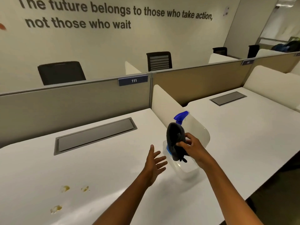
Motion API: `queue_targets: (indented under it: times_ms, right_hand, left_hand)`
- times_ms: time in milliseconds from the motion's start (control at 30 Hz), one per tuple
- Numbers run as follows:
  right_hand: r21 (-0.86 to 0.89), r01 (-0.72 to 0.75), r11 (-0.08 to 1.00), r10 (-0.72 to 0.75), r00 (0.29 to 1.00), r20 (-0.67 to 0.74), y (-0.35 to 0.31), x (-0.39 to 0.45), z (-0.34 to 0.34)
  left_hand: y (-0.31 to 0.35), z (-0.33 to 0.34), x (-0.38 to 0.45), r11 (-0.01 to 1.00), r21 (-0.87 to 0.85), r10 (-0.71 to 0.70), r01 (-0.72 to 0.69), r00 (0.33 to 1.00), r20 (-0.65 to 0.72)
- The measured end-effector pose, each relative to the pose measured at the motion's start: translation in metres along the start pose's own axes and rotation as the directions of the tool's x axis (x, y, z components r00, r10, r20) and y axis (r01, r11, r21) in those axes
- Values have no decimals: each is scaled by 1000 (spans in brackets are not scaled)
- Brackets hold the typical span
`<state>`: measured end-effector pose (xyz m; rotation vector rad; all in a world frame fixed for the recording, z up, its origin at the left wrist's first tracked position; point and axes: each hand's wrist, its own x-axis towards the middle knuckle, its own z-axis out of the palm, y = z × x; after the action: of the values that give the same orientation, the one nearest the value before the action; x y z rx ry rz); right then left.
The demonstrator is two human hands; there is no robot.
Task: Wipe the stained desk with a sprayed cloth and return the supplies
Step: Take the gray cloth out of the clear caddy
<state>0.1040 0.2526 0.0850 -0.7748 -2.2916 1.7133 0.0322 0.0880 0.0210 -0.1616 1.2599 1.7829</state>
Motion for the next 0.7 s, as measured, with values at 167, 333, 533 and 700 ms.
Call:
queue_targets:
  times_ms: [167,333,533,700]
  right_hand:
    - [442,-54,895,-55,972,230,-17,-29,25]
    - [712,-400,577,95,899,428,-11,-47,55]
    - [696,-521,494,162,842,515,22,-53,90]
    - [678,-559,478,163,815,557,40,-55,110]
  left_hand:
    - [12,-22,-16,982,-188,14,5,995,103]
    - [19,-45,-30,938,-346,63,-9,987,146]
    - [11,-69,-45,893,-450,95,-22,985,141]
    - [0,-85,-46,859,-509,117,-59,990,82]
